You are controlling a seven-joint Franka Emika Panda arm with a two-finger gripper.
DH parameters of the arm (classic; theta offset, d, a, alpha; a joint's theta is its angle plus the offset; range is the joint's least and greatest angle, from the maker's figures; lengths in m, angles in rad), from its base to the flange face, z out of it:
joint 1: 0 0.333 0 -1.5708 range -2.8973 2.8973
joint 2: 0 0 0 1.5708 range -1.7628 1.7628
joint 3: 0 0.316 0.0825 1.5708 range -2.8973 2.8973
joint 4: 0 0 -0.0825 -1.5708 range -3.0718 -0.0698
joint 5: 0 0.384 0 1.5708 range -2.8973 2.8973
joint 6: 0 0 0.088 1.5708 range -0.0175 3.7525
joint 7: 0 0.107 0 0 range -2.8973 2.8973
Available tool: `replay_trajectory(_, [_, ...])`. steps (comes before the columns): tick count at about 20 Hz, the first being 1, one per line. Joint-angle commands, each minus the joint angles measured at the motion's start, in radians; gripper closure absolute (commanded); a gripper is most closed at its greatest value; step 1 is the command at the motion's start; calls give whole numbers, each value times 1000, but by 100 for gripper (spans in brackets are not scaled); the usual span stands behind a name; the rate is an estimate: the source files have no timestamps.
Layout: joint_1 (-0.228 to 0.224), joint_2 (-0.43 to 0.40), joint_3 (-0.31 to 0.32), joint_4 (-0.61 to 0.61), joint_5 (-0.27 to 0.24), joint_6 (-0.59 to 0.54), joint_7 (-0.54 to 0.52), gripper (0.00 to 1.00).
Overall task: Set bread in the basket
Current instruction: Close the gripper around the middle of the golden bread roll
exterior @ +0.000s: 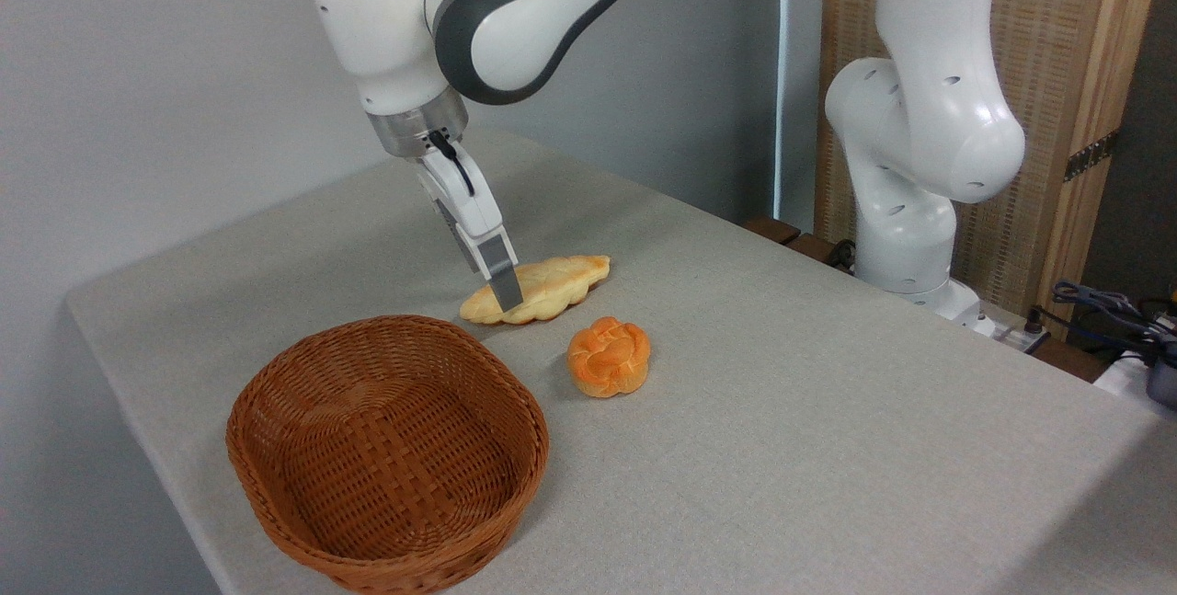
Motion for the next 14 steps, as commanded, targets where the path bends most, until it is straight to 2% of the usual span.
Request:
replay_trajectory(1, [-7, -21, 1, -50, 4, 48, -10, 0])
replay_trajectory(8, [-34, -8, -1, -78, 9, 63, -13, 0])
replay_trajectory(12, [-34, -6, 1, -78, 9, 60, -15, 0])
replay_trajectory(13, [-34, -6, -1, -78, 10, 54, -15, 3])
replay_trajectory(14, [-34, -6, -1, -79, 10, 53, -12, 11])
